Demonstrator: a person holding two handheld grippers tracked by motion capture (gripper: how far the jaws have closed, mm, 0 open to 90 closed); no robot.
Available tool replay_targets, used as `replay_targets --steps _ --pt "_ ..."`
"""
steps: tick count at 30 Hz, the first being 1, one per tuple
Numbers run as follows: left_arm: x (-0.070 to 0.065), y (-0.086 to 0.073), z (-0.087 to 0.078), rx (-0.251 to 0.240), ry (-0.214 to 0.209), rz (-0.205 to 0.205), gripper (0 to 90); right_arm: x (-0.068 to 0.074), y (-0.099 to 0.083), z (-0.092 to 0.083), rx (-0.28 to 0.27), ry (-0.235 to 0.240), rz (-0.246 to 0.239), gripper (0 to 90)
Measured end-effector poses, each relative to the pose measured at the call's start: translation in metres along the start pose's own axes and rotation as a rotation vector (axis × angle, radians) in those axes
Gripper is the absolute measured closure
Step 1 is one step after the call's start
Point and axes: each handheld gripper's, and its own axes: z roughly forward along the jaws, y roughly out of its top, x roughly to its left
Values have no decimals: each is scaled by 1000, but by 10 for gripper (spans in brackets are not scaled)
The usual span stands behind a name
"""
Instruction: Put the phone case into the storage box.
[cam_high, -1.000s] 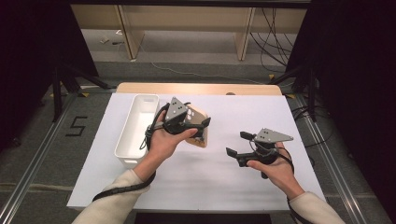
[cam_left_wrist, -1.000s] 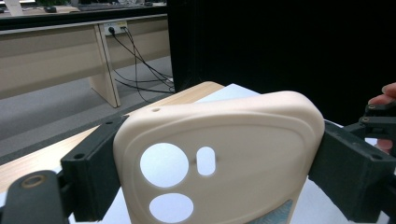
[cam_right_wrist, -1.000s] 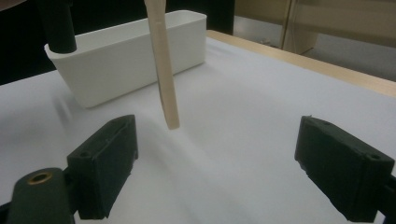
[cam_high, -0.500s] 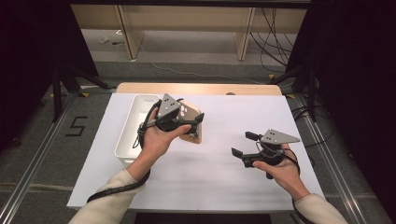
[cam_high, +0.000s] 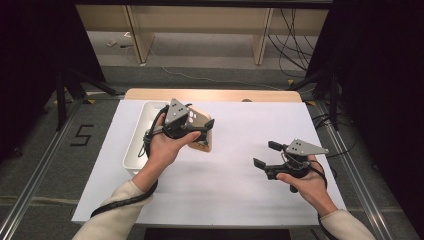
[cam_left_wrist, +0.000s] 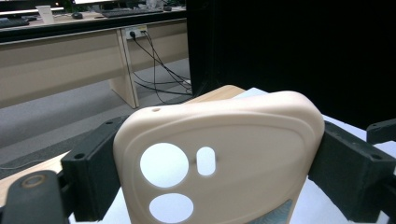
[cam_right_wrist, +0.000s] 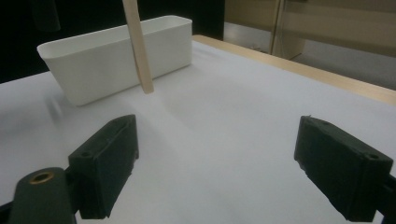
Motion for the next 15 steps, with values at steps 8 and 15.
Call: replay_targets --steps 8,15 --pt "6 2 -3 -3 11 -3 114 -3 -2 -4 -3 -7 4 146" --pt "10 4 -5 -7 22 -7 114 -4 -4 -4 0 -12 8 146"
